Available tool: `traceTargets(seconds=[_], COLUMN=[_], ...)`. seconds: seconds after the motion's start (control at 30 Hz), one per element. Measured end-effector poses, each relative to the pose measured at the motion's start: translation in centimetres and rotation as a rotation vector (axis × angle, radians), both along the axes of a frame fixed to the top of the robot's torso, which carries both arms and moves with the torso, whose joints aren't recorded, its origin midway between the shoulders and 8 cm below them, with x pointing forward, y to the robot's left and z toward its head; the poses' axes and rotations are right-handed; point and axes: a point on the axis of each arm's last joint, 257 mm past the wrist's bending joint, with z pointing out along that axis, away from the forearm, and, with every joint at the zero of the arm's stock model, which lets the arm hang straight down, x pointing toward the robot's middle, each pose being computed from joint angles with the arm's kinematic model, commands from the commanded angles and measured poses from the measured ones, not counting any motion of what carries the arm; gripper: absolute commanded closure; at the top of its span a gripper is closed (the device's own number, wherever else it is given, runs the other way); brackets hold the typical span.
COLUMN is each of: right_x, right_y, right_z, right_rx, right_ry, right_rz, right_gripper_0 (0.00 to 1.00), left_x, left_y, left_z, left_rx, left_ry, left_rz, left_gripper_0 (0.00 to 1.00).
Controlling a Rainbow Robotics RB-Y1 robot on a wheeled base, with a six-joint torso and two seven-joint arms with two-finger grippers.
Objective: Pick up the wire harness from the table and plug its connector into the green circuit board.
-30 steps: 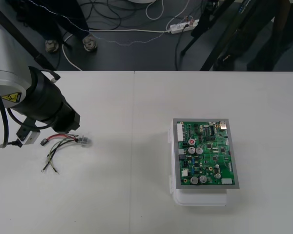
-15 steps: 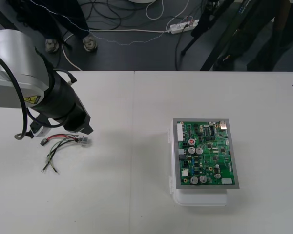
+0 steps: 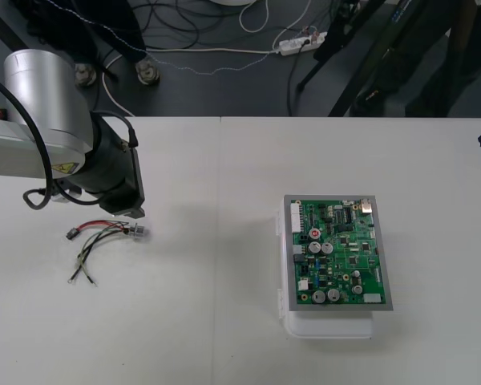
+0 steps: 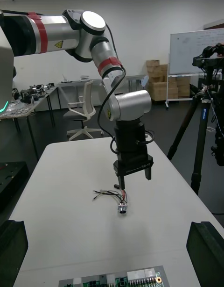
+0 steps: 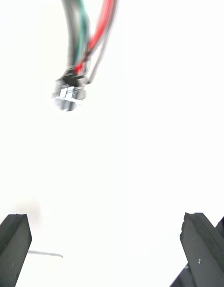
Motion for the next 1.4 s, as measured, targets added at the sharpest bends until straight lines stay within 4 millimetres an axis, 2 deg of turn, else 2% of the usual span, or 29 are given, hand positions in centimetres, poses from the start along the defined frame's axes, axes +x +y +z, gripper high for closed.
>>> traceTargets(seconds=[0.27,0.47,0.67,0.8,1.0,1.4], right_x=[-0.3,-0.5,-0.6,-0.6,-0.6,-0.1], right_y=[0.1,0.2,0.2,0.3,0.6,1.0], right_z=[0.9,1.3,1.3,1.2,0.9,-0.4], right_rx=[0.022,0.033,0.033,0.033,0.029,-0.01], right_ry=[-0.014,-0.019,-0.02,-0.017,-0.026,-0.01], right_rz=[0.019,0.029,0.03,0.035,0.043,0.032], right_gripper_0=[0.0,0.0,0.0,0.0,0.0,0.0], left_x=[2.1,1.8,1.0,1.6,2.5,0.7], left_y=[1.6,3.4,4.2,4.7,4.6,4.6], left_z=[-1.8,-4.0,-6.1,-7.5,-9.4,-11.9], left_rx=[0.093,0.12,0.128,0.146,0.181,0.189], left_ry=[-0.051,-0.038,-0.003,0.002,-0.004,0.035], left_rz=[-0.059,-0.05,-0.033,-0.015,-0.026,-0.045], left_gripper_0=[0.07,0.06,0.06,0.06,0.07,0.08])
